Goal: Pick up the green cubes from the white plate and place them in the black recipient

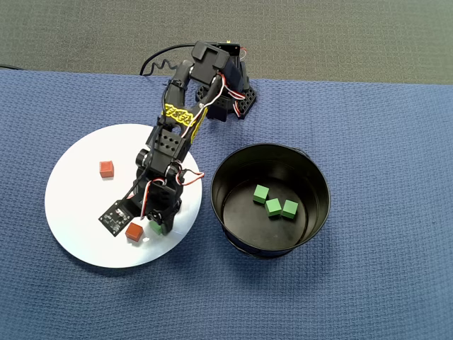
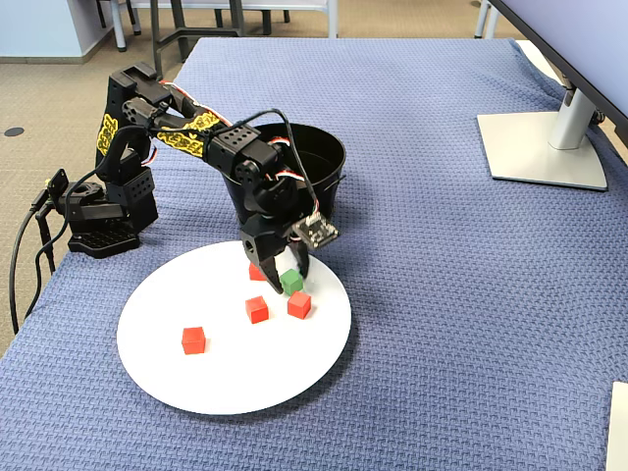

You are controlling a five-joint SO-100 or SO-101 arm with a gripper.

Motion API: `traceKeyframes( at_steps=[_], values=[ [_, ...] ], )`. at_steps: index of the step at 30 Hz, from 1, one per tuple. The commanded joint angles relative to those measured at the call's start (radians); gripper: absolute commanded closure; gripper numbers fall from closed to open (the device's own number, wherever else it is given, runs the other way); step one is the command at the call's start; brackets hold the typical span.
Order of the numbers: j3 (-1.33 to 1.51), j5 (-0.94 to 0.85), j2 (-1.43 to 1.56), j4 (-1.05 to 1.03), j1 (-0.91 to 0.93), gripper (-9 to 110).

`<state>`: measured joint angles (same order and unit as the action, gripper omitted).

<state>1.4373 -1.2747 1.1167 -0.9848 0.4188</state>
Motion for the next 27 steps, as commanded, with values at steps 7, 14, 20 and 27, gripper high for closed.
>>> traceKeyframes(
  at_steps=[7, 14, 20, 27],
  values=[
    [-0.092, 0.107, 0.138, -0.097, -0.028, 101],
    [-0.178, 0.272, 0.52, -0.328, -0.06, 101],
    [-0.018, 0.54, 0.857, -0.383, -0.206, 101],
    [0.161, 0.936, 0.923, -0.331, -0.598, 95]
  ],
)
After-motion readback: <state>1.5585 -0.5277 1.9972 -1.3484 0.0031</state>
